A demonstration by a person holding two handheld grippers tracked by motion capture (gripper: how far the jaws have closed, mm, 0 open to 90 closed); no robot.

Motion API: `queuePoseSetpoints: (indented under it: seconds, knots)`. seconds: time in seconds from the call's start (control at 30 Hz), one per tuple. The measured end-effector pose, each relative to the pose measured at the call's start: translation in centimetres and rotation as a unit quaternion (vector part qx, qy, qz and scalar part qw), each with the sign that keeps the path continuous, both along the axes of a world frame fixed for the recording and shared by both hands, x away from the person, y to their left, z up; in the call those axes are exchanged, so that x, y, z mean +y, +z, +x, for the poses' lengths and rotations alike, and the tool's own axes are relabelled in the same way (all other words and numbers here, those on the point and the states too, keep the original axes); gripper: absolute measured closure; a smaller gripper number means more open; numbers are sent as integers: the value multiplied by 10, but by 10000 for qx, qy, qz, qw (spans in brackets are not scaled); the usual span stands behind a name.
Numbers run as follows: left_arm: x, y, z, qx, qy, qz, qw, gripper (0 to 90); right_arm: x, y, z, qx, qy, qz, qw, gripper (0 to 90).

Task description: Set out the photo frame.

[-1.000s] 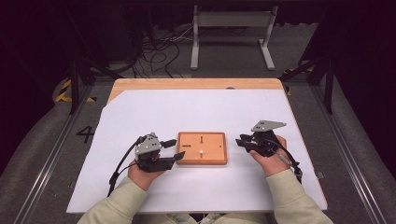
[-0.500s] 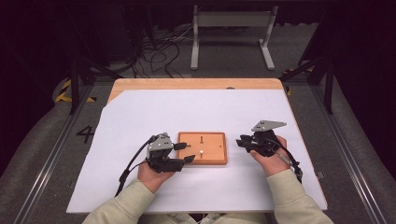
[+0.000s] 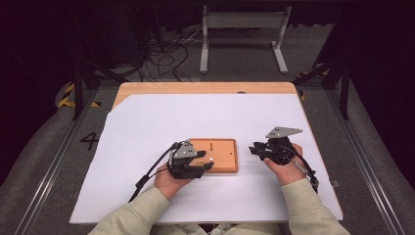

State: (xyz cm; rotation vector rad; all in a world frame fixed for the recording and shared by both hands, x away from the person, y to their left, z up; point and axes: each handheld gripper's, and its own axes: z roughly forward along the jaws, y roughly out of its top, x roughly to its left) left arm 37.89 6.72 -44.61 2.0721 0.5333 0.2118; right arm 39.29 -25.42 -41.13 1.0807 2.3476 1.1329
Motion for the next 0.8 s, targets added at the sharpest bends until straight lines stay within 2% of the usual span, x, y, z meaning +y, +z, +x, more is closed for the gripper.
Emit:
queuePoseSetpoints:
  seconds: [0.1,0.13,0.2,0.23,0.27,0.3,0.4,0.47,0.53,0.8]
  knots:
    - [-2,-1,1,-3,-72,22,10000,552,0,0,0,-7,8,6,10000,707]
    - [-3,-1,3,107,-45,19,9999,552,0,0,0,8,6,8,10000,706]
    - [-4,-3,8,363,18,73,9993,636,1,0,0,20,32,9,10000,704]
    - [-4,-4,11,516,-15,50,9987,636,1,0,0,20,32,9,10000,704]
    - [-4,-5,13,624,-20,30,9980,647,2,0,0,23,42,12,10000,703]
    - [-5,-5,14,652,-31,12,9979,664,2,0,0,23,47,17,10000,703]
    - [-7,-5,14,616,-102,46,9980,710,2,-1,0,34,57,31,10000,702]
    - [-9,-5,12,541,-134,126,9984,775,2,-1,0,46,64,29,10000,701]
    - [-10,-5,10,390,-147,205,9989,817,3,-1,0,36,69,18,10000,701]
    - [-11,-5,8,168,-219,345,9990,838,4,-1,0,62,81,8,9999,698]
